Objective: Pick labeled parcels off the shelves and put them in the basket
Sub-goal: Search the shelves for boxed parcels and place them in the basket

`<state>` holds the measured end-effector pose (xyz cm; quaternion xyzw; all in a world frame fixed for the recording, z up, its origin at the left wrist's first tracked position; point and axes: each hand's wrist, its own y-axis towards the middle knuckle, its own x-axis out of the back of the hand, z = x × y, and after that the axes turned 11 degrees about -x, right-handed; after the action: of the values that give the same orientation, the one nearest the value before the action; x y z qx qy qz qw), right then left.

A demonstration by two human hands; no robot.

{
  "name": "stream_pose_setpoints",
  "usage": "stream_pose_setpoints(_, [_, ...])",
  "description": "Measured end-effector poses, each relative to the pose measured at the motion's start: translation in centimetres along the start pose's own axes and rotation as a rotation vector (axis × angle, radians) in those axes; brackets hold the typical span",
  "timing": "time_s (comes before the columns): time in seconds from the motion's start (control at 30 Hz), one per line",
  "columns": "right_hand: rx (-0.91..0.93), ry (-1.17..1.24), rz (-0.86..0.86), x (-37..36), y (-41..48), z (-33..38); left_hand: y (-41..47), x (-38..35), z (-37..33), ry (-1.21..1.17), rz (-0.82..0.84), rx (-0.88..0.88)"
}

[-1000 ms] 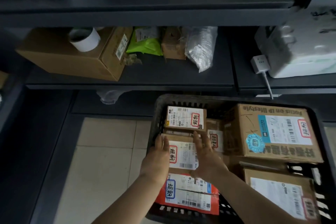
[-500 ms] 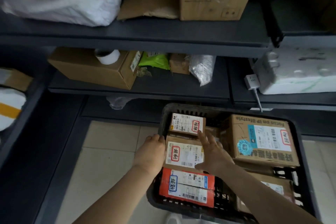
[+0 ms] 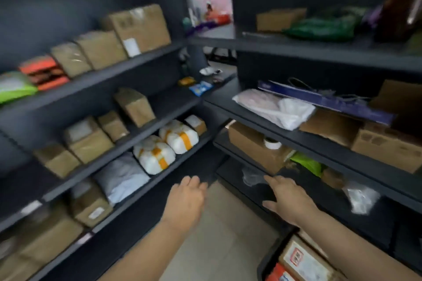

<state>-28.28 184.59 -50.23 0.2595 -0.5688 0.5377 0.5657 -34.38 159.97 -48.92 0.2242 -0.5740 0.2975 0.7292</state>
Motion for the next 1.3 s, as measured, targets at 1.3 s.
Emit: stream_pose_setpoints(1.3, [0.661,-0.233,-0.204,4.8,-11.2,58.6,-45.2,7.2,37.5,0.074,-0.218,0.771])
